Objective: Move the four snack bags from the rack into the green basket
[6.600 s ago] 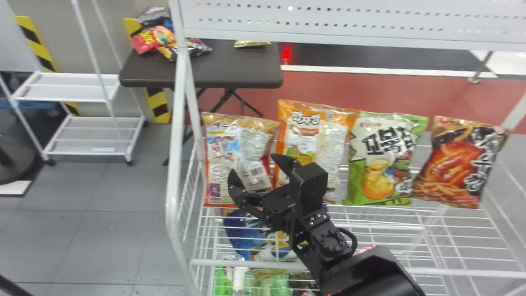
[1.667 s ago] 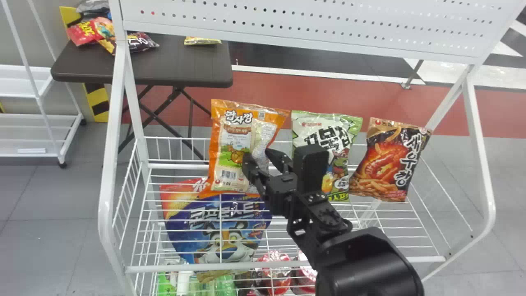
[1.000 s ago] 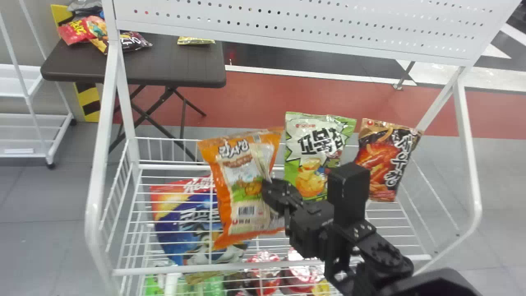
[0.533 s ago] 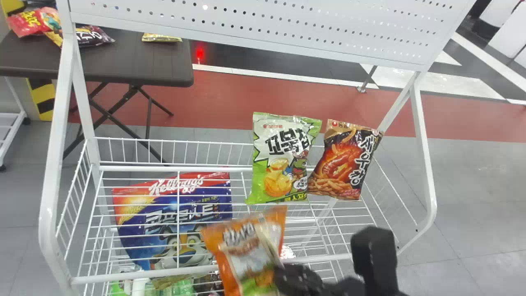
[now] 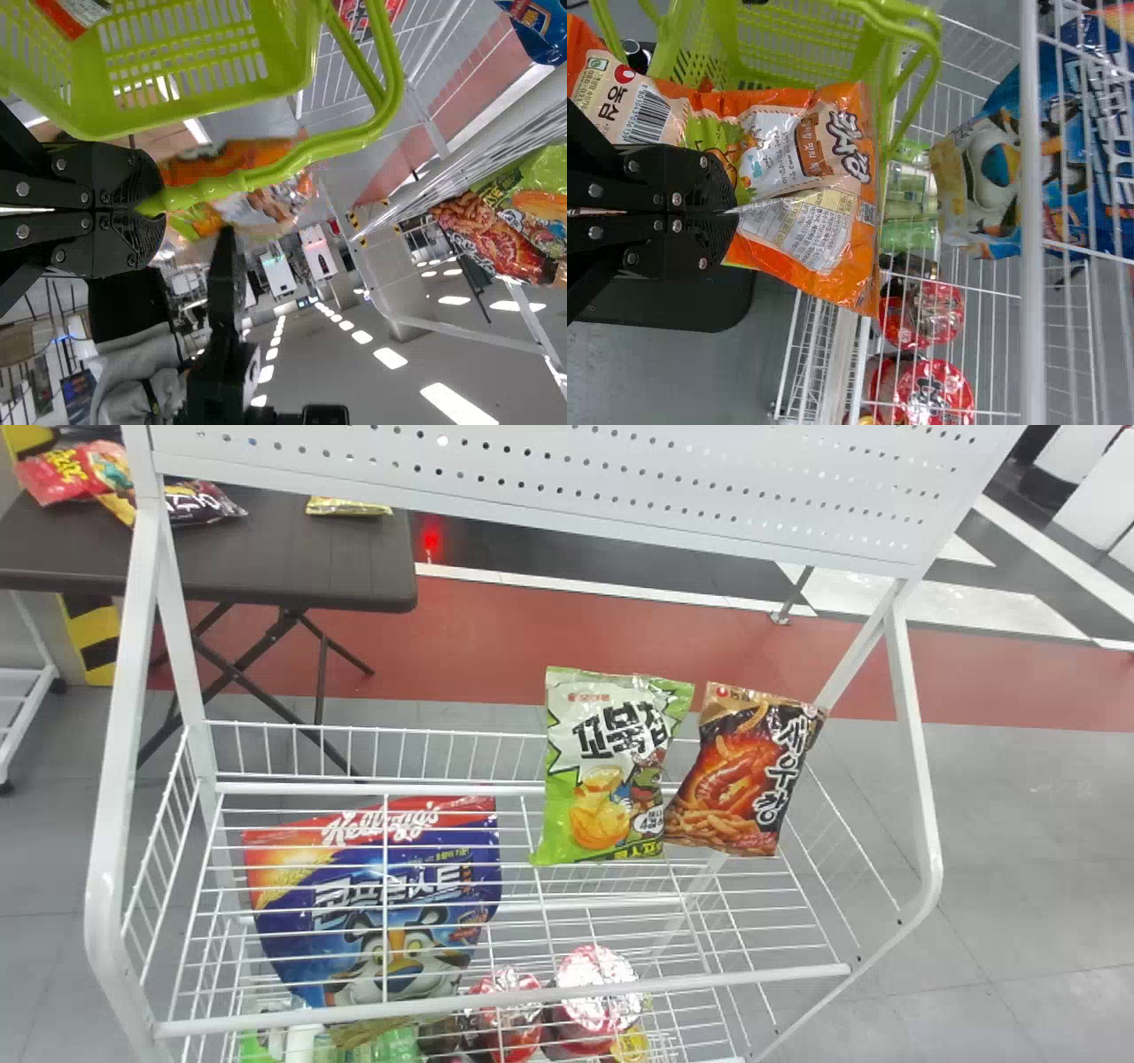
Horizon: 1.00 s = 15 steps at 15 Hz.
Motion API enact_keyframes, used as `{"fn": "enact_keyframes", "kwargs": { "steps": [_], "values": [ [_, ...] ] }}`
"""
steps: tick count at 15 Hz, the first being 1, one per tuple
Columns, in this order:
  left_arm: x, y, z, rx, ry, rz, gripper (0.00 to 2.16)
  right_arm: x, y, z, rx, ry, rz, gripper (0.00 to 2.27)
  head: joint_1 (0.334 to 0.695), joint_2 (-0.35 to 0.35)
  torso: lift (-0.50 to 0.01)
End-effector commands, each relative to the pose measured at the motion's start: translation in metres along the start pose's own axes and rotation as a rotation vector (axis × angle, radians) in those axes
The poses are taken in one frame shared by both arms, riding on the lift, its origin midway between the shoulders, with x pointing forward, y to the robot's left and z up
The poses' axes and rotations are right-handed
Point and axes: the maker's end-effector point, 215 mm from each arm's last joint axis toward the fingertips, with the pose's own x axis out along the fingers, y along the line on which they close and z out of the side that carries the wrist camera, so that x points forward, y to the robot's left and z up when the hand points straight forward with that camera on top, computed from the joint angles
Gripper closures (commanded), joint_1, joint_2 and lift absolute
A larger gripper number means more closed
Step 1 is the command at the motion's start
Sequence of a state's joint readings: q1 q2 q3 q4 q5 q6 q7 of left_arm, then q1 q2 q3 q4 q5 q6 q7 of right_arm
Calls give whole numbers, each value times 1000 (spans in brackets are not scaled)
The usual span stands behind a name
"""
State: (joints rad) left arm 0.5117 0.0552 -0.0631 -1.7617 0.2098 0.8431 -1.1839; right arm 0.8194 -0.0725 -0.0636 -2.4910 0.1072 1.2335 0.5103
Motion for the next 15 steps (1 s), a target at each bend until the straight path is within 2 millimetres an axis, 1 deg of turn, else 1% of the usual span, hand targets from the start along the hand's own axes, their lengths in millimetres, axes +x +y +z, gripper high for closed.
{"fn": "enact_keyframes", "kwargs": {
  "steps": [1, 2, 4, 7, 8, 9, 10, 12, 13, 15],
  "values": [
    [1, -2, -2, 3, 5, -1, 2024, 30, 7, 0, -23, -16, 27, 2101, 695, -350, 0],
    [3, -3, -4, 2, 9, -3, 2024, 39, 13, 5, -35, -28, 40, 2101, 695, -350, 0],
    [5, -4, -6, 5, 18, -3, 2024, 56, 27, 5, -43, -13, 68, 2101, 695, -350, 0],
    [6, -4, -7, 7, 19, -4, 2024, 73, 44, -7, -54, 29, 102, 2078, 695, -350, 0],
    [6, -4, -7, 7, 19, -4, 2024, 76, 45, -8, -57, 27, 105, 1818, 695, -350, 0],
    [6, -4, -7, 7, 19, -2, 2024, 77, 43, -6, -61, 17, 103, 1055, 695, -350, 0],
    [6, -4, -7, 9, 20, -3, 2024, 74, 37, -7, -57, 16, 94, 12, 695, -350, 0],
    [6, -2, -6, 12, 21, 2, 2024, 64, 28, -1, -48, -15, 87, -2, 695, -350, 0],
    [6, -2, -5, 15, 19, 2, 2024, 58, 26, 2, -31, -33, 97, 39, 695, -350, 0],
    [6, -2, -5, 17, 20, 3, 2024, 49, 19, 15, -27, -80, 94, 49, 695, -350, 0]
  ]
}}
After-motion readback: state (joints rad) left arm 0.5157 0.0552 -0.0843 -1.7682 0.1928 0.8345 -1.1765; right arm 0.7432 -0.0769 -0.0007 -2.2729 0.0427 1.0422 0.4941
